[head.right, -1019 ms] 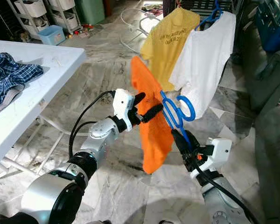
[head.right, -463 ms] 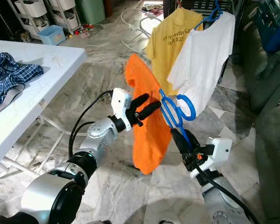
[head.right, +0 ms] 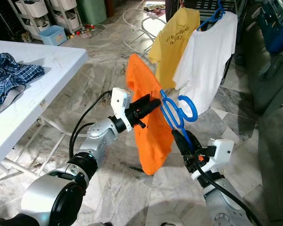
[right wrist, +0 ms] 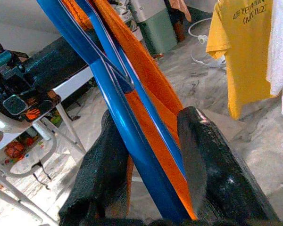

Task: Hang hanger

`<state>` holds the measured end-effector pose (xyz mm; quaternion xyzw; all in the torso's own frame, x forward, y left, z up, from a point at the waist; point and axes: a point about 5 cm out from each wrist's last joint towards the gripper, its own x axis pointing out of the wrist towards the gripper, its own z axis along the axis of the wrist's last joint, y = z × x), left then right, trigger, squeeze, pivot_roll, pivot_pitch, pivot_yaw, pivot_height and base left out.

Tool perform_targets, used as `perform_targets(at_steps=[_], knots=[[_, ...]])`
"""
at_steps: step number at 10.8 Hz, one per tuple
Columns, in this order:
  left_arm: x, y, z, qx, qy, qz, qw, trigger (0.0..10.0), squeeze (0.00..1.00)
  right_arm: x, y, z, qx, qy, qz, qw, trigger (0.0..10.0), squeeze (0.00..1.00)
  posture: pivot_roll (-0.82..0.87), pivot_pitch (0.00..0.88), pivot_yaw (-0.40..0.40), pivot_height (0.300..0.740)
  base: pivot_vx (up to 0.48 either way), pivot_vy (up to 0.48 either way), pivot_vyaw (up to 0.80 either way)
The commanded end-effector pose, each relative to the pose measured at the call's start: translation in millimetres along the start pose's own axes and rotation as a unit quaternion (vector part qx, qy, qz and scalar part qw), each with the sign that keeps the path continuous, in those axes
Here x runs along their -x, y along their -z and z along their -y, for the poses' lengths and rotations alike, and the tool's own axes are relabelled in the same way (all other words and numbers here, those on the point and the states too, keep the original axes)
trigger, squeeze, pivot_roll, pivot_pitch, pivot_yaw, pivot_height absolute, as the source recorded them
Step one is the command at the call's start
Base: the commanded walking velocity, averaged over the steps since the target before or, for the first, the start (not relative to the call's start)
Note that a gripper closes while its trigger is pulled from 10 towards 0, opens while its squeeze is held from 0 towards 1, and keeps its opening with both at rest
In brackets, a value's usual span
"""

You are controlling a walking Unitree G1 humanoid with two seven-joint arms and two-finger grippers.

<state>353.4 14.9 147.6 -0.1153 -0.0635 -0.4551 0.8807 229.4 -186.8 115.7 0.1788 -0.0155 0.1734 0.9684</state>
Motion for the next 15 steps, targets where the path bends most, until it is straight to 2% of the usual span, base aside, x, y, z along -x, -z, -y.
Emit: perform_targets(at_steps=[1, 11, 12, 13, 14, 15], knots=[[-23.6, -5.1, 25.3, 0.015, 0.039, 0.017, 0.999, 0.0, 0.0, -1.3, -3.7, -5.4, -0.001, -0.016, 0.012, 1.0, 0.0, 0.0, -0.11, 0.086, 0.058, 0.74, 0.0, 0.0, 0.0], [-23.5, -5.1, 25.4, 0.017, 0.041, 0.018, 0.999, 0.0, 0.0, -1.0, -3.4, -5.4, -0.001, -0.015, 0.012, 1.0, 0.0, 0.0, -0.11, 0.086, 0.058, 0.74, 0.0, 0.0, 0.0], [-25.5, -31.7, 18.8, 0.0, 0.083, 0.064, 0.994, 0.0, 0.0, 1.1, 5.9, 5.5, -0.023, 0.012, -0.007, 1.0, 0.0, 0.0, -0.09, 0.087, 0.052, 0.74, 0.0, 0.0, 0.0], [-28.8, -44.4, 20.0, -0.009, 0.107, 0.084, 0.991, 0.0, 0.0, 1.9, 12.3, 8.5, -0.028, 0.02, -0.018, 0.999, 0.0, 0.0, -0.09, 0.088, 0.052, 0.74, 0.0, 0.0, 0.0], [-31.5, -48.4, 24.1, -0.013, 0.127, 0.089, 0.988, 0.0, 0.0, 2.0, 17.1, 8.8, -0.031, 0.021, -0.024, 0.999, 0.0, 0.0, -0.08, 0.087, 0.05, 0.74, 0.0, 0.0, 0.0], [-30.2, -43.1, 24.4, -0.014, 0.123, 0.08, 0.989, 0.0, 0.0, 1.5, 19.6, 9.6, -0.029, 0.026, -0.029, 0.999, 0.0, 0.0, -0.08, 0.086, 0.05, 0.74, 0.0, 0.0, 0.0]])
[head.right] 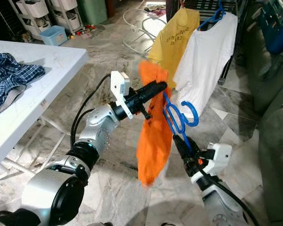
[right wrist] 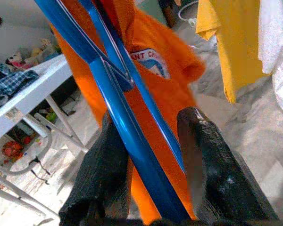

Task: Hang hanger

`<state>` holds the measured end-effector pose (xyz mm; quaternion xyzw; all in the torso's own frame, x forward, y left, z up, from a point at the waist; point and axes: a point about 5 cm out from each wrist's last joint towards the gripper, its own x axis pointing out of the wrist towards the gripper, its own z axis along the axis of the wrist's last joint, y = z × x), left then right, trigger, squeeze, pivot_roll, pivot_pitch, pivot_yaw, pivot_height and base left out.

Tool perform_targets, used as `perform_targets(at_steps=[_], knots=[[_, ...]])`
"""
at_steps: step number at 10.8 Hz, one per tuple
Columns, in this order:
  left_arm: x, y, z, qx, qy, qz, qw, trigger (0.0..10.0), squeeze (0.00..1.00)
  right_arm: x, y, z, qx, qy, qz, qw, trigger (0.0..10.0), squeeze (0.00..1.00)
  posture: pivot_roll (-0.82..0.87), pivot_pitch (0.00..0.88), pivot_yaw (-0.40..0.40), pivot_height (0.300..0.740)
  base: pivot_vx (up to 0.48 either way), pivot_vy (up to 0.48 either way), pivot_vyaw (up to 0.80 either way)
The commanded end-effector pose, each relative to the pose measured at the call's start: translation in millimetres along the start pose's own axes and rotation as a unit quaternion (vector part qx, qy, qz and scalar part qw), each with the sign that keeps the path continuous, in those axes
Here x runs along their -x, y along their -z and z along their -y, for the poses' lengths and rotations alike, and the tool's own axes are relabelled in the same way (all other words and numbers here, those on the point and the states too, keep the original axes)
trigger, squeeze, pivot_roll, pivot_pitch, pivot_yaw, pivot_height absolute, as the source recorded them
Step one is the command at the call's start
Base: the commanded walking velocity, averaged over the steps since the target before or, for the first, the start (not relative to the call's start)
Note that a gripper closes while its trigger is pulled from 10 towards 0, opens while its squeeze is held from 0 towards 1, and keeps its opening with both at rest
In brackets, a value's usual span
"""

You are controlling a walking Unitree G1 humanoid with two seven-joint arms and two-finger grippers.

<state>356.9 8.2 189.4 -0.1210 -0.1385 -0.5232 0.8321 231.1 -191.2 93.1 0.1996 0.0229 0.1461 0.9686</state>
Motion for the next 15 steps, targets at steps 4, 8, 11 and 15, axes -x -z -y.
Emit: perform_targets(at_steps=[4, 8, 11, 15], knots=[[-0.7, 23.7, 19.5, 0.035, 0.029, -0.021, 0.999, 0.0, 0.0, -3.0, 11.1, 5.1, 0.01, 0.037, -0.019, 0.999, 0.0, 0.0, -0.09, 0.078, 0.04, 0.74, 0.0, 0.0, 0.0], [-0.7, 23.7, 19.5, 0.035, 0.029, -0.021, 0.999, 0.0, 0.0, -3.0, 11.1, 5.1, 0.01, 0.037, -0.019, 0.999, 0.0, 0.0, -0.09, 0.078, 0.04, 0.74, 0.0, 0.0, 0.0], [-0.7, 23.7, 19.5, 0.035, 0.029, -0.021, 0.999, 0.0, 0.0, -3.0, 11.1, 5.1, 0.01, 0.037, -0.019, 0.999, 0.0, 0.0, -0.09, 0.078, 0.04, 0.74, 0.0, 0.0, 0.0], [47.8, 72.3, 26.4, -0.011, 0.07, -0.173, 0.982, 0.0, 0.0, 4.4, 11.9, 13.2, 0.041, 0.032, -0.088, 0.995, 0.0, 0.0, -0.11, 0.046, 0.003, 0.74, 0.0, 0.0, 0.0]])
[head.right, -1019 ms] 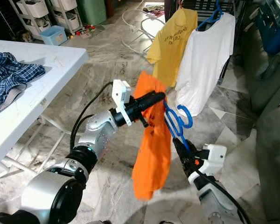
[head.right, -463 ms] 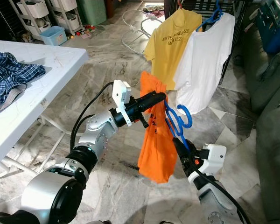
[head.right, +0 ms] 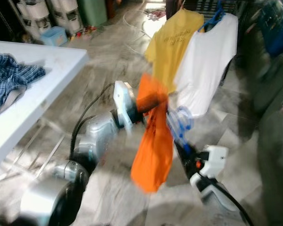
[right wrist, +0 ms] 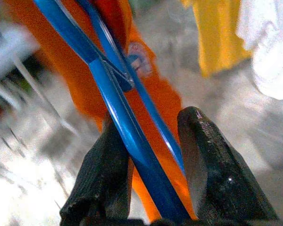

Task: Hang hanger

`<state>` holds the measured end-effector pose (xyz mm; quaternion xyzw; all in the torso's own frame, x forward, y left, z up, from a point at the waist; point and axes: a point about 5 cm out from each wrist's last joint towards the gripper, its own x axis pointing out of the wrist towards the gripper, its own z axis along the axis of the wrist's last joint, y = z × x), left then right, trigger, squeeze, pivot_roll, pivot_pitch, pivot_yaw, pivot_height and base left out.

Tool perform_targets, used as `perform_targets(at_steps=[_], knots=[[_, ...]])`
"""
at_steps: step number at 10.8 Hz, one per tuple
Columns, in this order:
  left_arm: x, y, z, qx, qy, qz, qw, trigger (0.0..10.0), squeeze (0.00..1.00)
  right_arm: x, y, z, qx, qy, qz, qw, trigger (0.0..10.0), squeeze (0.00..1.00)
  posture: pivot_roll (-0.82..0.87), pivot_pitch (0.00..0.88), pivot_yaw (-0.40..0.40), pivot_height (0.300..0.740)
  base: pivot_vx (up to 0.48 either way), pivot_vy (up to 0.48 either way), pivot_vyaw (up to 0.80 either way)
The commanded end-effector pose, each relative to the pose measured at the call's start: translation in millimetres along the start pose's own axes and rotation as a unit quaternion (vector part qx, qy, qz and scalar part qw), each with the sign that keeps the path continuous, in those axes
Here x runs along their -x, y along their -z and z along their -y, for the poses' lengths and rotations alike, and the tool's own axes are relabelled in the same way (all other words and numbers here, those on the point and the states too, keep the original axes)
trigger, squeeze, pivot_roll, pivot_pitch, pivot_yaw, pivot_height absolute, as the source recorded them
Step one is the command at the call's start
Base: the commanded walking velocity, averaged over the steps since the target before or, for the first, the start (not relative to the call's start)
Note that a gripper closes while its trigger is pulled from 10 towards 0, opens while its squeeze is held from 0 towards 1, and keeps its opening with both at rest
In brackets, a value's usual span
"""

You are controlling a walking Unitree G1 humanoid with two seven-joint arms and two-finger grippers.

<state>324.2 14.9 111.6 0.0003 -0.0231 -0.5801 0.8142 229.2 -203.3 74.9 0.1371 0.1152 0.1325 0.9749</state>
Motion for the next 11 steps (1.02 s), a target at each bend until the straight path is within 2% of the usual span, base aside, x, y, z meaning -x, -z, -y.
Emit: perform_targets(at_steps=[1, 3, 5, 7, 9, 11], knots=[[16.6, 33.3, 10.0, 0.002, 0.005, -0.081, 0.997, 0.0, 0.0, -0.6, -4.1, -4.3, 0.019, -0.006, -0.003, 1.0, 0.0, 0.0, -0.11, 0.04, 0.001, 0.74, 0.0, 0.0, 0.0], [19.4, 33.4, 2.5, 0.007, -0.057, -0.076, 0.995, 0.0, 0.0, -10.5, -7.1, -4.8, 0.037, 0.019, 0.019, 0.999, 0.0, 0.0, -0.1, 0.023, -0.004, 0.74, 0.0, 0.0, 0.0], [18.1, 28.0, -3.6, 0.0, -0.101, -0.058, 0.993, 0.0, 0.0, -13.6, -5.4, -6.9, 0.038, 0.017, 0.006, 0.999, 0.0, 0.0, -0.09, 0.02, -0.008, 0.74, 0.0, 0.0, 0.0], [16.4, 22.7, -4.3, -0.019, -0.097, -0.045, 0.994, 0.0, 0.0, -21.4, -4.4, -9.0, 0.025, 0.016, 0.006, 1.0, 0.0, 0.0, -0.08, 0.016, -0.015, 0.74, 0.0, 0.0, 0.0], [9.9, 20.4, 1.5, -0.029, -0.078, -0.036, 0.996, 0.0, 0.0, -32.3, -3.0, -25.9, 0.012, -0.028, -0.002, 1.0, 0.0, 0.0, -0.06, 0.016, -0.018, 0.74, 0.0, 0.0, 0.0], [6.8, 25.4, 10.8, -0.042, -0.05, -0.046, 0.997, 0.0, 0.0, -34.7, -1.1, -36.1, -0.017, -0.052, 0.001, 0.999, 0.0, 0.0, -0.06, 0.016, -0.02, 0.74, 0.0, 0.0, 0.0]])
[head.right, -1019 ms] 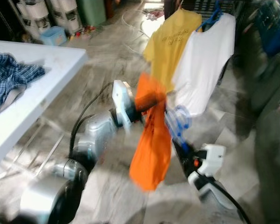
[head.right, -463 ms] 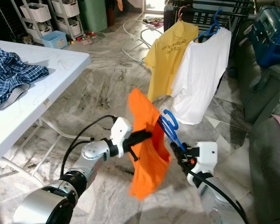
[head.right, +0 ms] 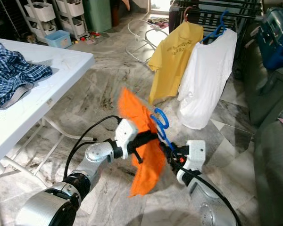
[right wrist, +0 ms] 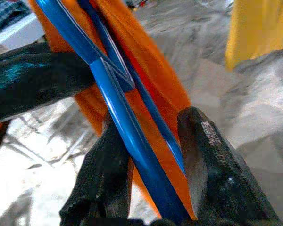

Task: Hang hanger

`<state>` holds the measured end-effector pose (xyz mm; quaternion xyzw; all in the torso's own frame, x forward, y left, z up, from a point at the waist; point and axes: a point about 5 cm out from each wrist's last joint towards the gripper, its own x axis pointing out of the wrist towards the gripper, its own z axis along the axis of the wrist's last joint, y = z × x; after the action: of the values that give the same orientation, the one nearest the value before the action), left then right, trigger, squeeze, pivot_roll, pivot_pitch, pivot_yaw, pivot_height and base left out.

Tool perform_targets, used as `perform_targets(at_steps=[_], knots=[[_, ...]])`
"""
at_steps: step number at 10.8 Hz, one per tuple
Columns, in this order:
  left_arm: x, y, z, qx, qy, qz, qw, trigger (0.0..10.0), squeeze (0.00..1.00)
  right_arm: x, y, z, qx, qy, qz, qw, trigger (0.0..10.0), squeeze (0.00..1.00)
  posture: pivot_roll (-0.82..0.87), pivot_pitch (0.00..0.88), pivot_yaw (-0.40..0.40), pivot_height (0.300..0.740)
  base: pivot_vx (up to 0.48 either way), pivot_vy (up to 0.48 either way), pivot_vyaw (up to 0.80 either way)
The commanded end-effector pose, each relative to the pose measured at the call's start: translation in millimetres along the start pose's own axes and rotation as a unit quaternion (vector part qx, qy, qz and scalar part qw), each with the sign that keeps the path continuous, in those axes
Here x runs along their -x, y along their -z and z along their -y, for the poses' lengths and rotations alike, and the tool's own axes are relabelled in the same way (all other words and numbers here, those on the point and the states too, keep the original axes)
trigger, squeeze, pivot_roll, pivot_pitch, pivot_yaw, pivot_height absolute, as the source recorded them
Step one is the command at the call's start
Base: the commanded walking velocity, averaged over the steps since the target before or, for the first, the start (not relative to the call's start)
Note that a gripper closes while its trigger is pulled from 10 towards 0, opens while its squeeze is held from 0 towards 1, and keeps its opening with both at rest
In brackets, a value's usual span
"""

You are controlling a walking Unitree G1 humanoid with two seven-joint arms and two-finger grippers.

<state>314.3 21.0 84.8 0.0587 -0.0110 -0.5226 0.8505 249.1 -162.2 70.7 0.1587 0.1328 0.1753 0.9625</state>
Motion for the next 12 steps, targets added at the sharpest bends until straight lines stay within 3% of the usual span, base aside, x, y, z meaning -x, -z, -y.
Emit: perform_targets(at_steps=[1, 3, 5, 6, 7, 9, 11, 12], knots=[[-3.4, 0.0, 8.2, -0.025, 0.027, -0.003, 0.999, 0.0, 0.0, -1.2, -5.0, -11.1, -0.006, -0.035, 0.009, 0.999, 0.0, 0.0, -0.07, 0.019, -0.021, 0.74, 0.0, 0.0, 0.0], [-8.2, -7.5, 7.4, -0.036, 0.025, 0.012, 0.999, 0.0, 0.0, 5.0, 3.3, -4.1, -0.007, -0.017, -0.003, 1.0, 0.0, 0.0, -0.07, 0.02, -0.02, 0.74, 0.0, 0.0, 0.0], [-8.4, -18.5, -1.6, -0.081, -0.001, 0.028, 0.996, 0.0, 0.0, 10.1, 12.4, 2.8, -0.006, -0.003, -0.024, 1.0, 0.0, 0.0, -0.07, 0.021, -0.014, 0.74, 0.0, 0.0, 0.0], [-8.0, -20.2, -5.4, -0.082, -0.016, 0.028, 0.996, 1.8, 0.0, 11.2, 14.7, 3.7, -0.006, -0.001, -0.028, 1.0, 0.0, 0.0, -0.07, 0.022, -0.012, 0.74, 0.0, 0.0, 0.0], [-7.1, -23.8, -9.8, -0.087, -0.033, 0.036, 0.995, 8.8, 0.0, 12.5, 17.8, 4.5, -0.004, 0.002, -0.032, 0.999, 0.0, 0.0, -0.07, 0.023, -0.01, 0.74, 0.0, 0.0, 0.0], [-4.9, -30.6, -18.6, -0.09, -0.064, 0.053, 0.993, 3.3, 0.0, 15.0, 21.9, 7.5, 0.0, 0.009, -0.037, 0.999, 0.0, 0.0, -0.07, 0.023, -0.011, 0.74, 0.0, 0.0, 0.0], [-4.5, -36.6, -22.1, -0.093, -0.075, 0.07, 0.99, 0.0, 0.0, 16.8, 24.9, 9.6, 0.007, 0.013, -0.047, 0.999, 0.0, 0.0, -0.07, 0.026, -0.012, 0.74, 0.0, 0.0, 0.0], [-5.6, -36.0, -19.5, -0.089, -0.063, 0.071, 0.992, 0.0, 0.0, 16.9, 24.8, 10.1, 0.007, 0.012, -0.046, 0.999, 0.0, 0.0, -0.07, 0.027, -0.012, 0.74, 0.0, 0.0, 0.0]])
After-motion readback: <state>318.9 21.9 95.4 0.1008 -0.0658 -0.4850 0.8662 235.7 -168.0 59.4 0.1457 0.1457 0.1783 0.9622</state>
